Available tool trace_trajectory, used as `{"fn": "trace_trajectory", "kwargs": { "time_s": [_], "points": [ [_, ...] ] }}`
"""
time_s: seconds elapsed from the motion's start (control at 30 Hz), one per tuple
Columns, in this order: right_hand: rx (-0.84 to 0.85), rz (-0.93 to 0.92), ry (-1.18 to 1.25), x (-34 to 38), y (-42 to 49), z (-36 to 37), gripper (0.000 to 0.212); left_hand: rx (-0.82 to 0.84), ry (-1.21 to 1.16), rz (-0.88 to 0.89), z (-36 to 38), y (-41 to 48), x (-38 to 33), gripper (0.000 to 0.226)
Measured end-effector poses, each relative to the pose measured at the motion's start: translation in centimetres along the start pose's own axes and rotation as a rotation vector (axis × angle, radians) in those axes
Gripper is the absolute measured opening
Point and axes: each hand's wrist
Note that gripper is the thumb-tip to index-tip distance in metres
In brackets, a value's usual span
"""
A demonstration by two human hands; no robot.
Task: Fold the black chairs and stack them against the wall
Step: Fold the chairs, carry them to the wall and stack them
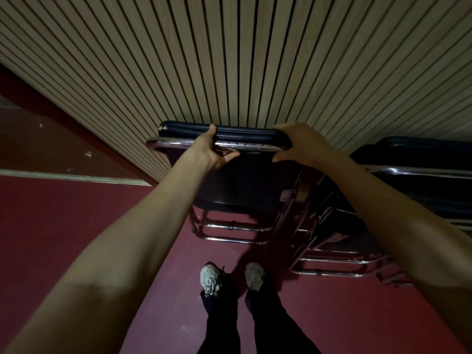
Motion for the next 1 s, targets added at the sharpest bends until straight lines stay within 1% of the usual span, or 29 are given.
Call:
{"fn": "trace_trajectory", "kwargs": {
  "time_s": [0.03, 0.13, 0.2, 0.3, 0.4, 0.43, 0.5, 0.53, 0.6, 0.67, 0.73, 0.77, 0.83, 0.87, 0.93, 1.0],
  "points": [
    [-0.025, -0.001, 0.001, 0.0, 0.0, 0.1, 0.074, 0.004, -0.003, 0.0, 0.0, 0.2, 0.0, 0.048],
    [-0.072, 0.044, 0.046, -0.1, 0.0, 0.7, 0.081, 0.033, -0.016, 0.014, -0.1, 0.5, -0.1, 0.048],
    [-0.071, 0.054, 0.044, -0.3, 0.0, 1.0, 0.083, 0.045, -0.013, 0.025, -0.2, 0.4, 0.0, 0.048],
    [-0.073, 0.019, -0.044, -0.7, -0.3, 1.6, 0.083, 0.071, -0.028, 0.047, -0.6, -0.1, 0.5, 0.041],
    [-0.094, -0.002, -0.138, -1.0, -0.6, 2.5, 0.084, 0.109, -0.089, 0.052, -1.5, -0.6, 1.0, 0.023],
    [-0.091, 0.002, -0.174, -1.1, -0.6, 2.7, 0.086, 0.119, -0.098, 0.056, -1.8, -0.9, 1.0, 0.02],
    [-0.068, 0.023, -0.217, -1.0, -0.4, 2.8, 0.089, 0.133, -0.102, 0.068, -2.4, -1.6, 1.0, 0.02],
    [-0.06, 0.036, -0.221, -0.9, -0.4, 2.8, 0.089, 0.136, -0.105, 0.075, -2.8, -2.0, 1.1, 0.025],
    [-0.082, 0.056, -0.166, 0.0, -0.6, 2.6, 0.083, 0.124, -0.095, 0.103, -4.0, -3.0, 1.4, 0.04],
    [-0.148, 0.055, 0.02, 1.9, -1.2, 2.2, 0.073, 0.094, -0.035, 0.167, -5.6, -4.5, 2.0, 0.052],
    [-0.178, 0.052, 0.236, 4.7, -2.4, 1.9, 0.061, 0.043, 0.076, 0.244, -7.6, -6.4, 3.2, 0.049],
    [-0.173, 0.039, 0.287, 6.3, -3.1, 2.1, 0.056, 0.007, 0.122, 0.28, -8.8, -7.6, 4.1, 0.041],
    [-0.107, -0.017, 0.287, 9.4, -4.6, 3.3, 0.052, -0.086, 0.191, 0.339, -11.6, -10.1, 6.1, 0.017],
    [-0.047, -0.063, 0.276, 11.1, -5.4, 4.2, 0.052, -0.141, 0.224, 0.368, -13.3, -11.5, 7.2, 0.01],
    [0.091, -0.163, 0.245, 14.6, -7.3, 6.3, 0.053, -0.222, 0.244, 0.42, -17.1, -14.3, 9.2, 0.008],
    [0.197, -0.271, 0.22, 18.2, -9.4, 8.5, 0.053, -0.3, 0.189, 0.467, -21.3, -17.1, 11.1, 0.017]
  ]
}}
Point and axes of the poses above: each hand's wrist, its own y-axis towards the middle knuckle, its own z-axis out of the palm, x = y × z, and after that the axes turned 2 degrees about -y, right-handed
